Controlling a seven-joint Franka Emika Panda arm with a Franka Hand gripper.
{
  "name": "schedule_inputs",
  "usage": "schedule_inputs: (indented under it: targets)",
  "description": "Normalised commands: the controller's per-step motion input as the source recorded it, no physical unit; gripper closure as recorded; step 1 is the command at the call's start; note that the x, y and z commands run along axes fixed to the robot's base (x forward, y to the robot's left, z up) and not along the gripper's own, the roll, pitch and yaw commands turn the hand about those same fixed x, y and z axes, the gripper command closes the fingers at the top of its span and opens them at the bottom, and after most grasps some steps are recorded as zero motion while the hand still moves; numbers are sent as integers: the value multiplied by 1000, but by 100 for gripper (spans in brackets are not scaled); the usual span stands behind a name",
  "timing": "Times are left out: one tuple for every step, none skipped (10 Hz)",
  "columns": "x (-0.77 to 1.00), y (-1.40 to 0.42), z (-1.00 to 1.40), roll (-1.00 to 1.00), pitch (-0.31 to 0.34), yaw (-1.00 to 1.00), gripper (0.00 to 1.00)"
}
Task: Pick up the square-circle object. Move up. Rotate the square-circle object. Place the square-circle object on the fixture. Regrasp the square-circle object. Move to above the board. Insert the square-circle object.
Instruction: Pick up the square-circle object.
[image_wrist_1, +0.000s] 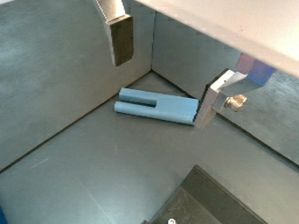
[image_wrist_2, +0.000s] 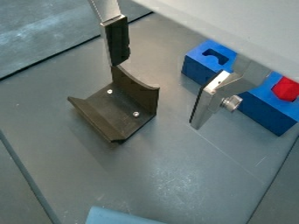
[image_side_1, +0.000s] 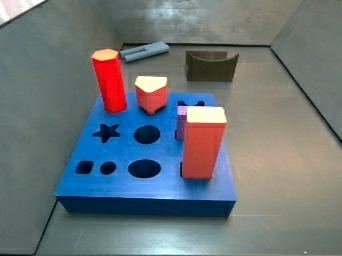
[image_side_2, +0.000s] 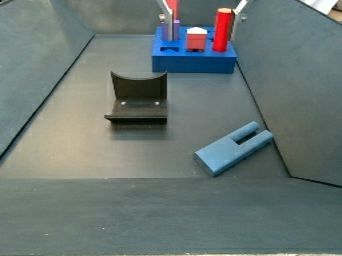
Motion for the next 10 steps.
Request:
schedule_inputs:
  targets:
    - [71,80,-106,0,67,0,0]
    - [-374,283,-340,0,-74,-486,0]
    - [-397,140,-354,0,-90,-709,0]
    - [-357,100,-320,0,-119,-731,0]
    - [-434,237,-343,0,-107,-603,0]
    - [-591,426,-403,0,-86,-403,0]
    - [-703,606,-443,-14,-97,-183,0]
    - [-563,594,-511,-50,-106,-194,0]
    - [-234,469,-517,-153,-161,-286,0]
    - [0,240,-471,-194,-221,-503,0]
